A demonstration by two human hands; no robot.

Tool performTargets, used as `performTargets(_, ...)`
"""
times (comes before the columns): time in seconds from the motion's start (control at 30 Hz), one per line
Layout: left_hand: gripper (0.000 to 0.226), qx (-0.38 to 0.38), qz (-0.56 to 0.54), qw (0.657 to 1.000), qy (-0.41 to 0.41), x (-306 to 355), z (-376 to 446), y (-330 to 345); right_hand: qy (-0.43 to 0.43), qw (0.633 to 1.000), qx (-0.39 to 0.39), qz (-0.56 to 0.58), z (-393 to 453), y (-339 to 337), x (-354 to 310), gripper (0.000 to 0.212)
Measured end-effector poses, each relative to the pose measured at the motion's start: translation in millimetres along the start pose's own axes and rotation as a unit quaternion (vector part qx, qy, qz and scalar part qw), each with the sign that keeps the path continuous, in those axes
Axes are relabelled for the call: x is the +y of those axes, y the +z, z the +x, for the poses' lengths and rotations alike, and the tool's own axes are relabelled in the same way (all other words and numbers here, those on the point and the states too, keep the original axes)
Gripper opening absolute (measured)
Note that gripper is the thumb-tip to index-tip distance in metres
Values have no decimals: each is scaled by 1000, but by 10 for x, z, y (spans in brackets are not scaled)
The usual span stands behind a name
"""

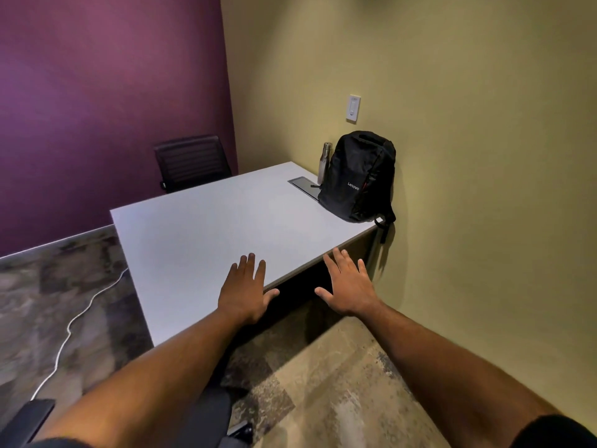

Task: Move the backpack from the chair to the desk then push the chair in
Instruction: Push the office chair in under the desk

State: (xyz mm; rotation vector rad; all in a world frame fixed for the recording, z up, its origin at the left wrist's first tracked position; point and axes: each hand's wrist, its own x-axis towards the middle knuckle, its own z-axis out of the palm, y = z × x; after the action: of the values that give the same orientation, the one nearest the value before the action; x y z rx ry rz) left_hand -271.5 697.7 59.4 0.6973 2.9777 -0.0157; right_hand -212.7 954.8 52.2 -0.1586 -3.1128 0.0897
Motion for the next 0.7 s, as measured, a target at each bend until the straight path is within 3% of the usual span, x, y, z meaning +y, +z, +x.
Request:
performTargets(0.27, 84, 14, -11, 1000, 16, -98, -447, 104, -1, 1000, 1, 8, -505, -13, -411, 90)
performTargets(0.33, 84, 8, 3, 996, 89, -567, -964, 163, 55, 998, -8, 3, -1113, 14, -1149, 90)
performTargets(0.5, 82, 16, 14, 994, 110, -544, -1088, 147, 56, 998, 2, -10, -1251, 54, -1234, 89)
performTargets(0.7, 82, -13, 42, 988, 147, -1017, -1772, 232, 83, 997, -3, 1, -1868, 302, -1905, 90)
